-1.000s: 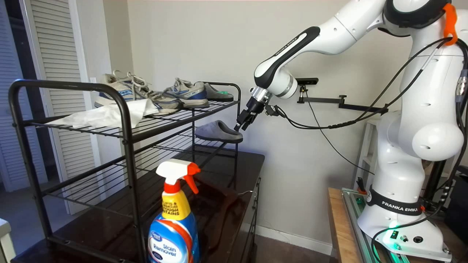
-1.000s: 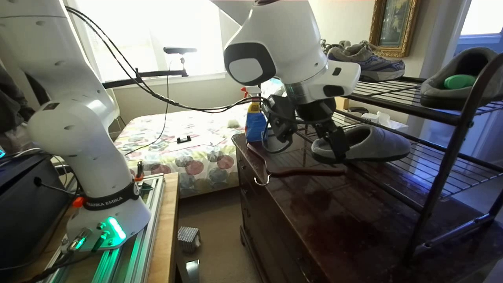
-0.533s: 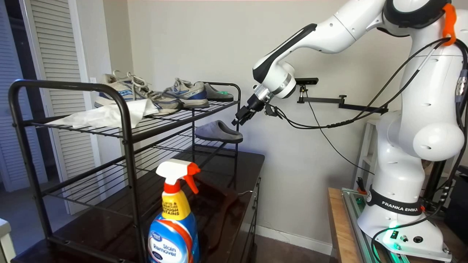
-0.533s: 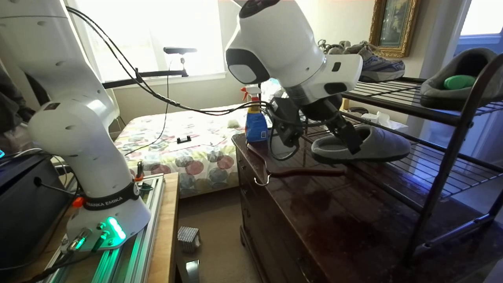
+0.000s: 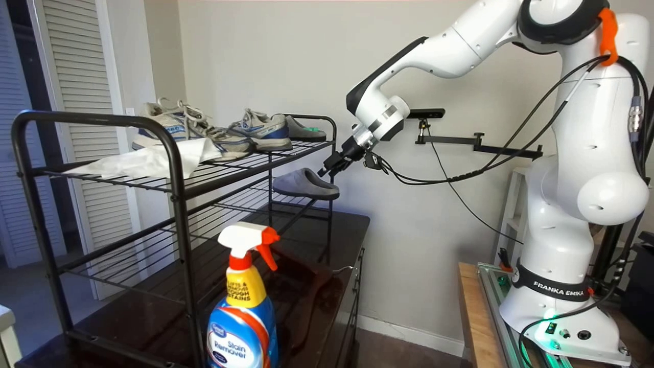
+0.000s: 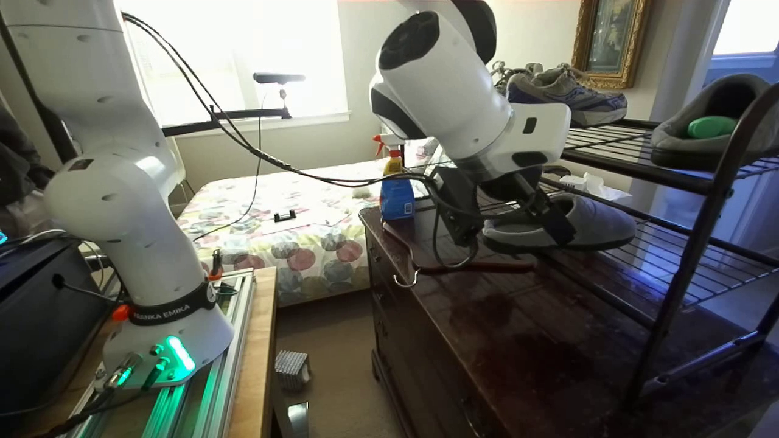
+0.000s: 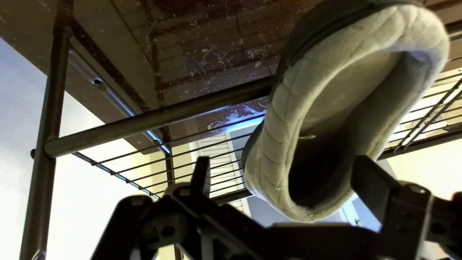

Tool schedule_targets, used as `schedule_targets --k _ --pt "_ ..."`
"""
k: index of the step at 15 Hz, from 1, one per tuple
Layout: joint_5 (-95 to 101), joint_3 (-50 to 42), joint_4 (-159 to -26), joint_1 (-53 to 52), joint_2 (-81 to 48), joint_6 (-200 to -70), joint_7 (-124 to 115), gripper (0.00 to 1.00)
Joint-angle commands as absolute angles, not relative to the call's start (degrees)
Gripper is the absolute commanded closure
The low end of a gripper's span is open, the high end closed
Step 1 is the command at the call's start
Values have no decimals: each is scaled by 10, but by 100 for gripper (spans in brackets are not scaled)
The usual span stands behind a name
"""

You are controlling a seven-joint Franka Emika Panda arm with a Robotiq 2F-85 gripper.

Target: Put the slop on the top shelf

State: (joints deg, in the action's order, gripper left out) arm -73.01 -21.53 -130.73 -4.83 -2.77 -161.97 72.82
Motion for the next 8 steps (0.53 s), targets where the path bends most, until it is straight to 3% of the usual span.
schedule_targets --k 1,4,5,8 --pt "-826 -205 -1238 -49 -98 -1634 775 0" --pt "-865 -198 -1199 -48 -143 -1643 793 0" --pt "-871 -197 -1189 -48 -155 -1644 793 23" --pt "-875 -196 -1164 -46 -186 -1645 785 41"
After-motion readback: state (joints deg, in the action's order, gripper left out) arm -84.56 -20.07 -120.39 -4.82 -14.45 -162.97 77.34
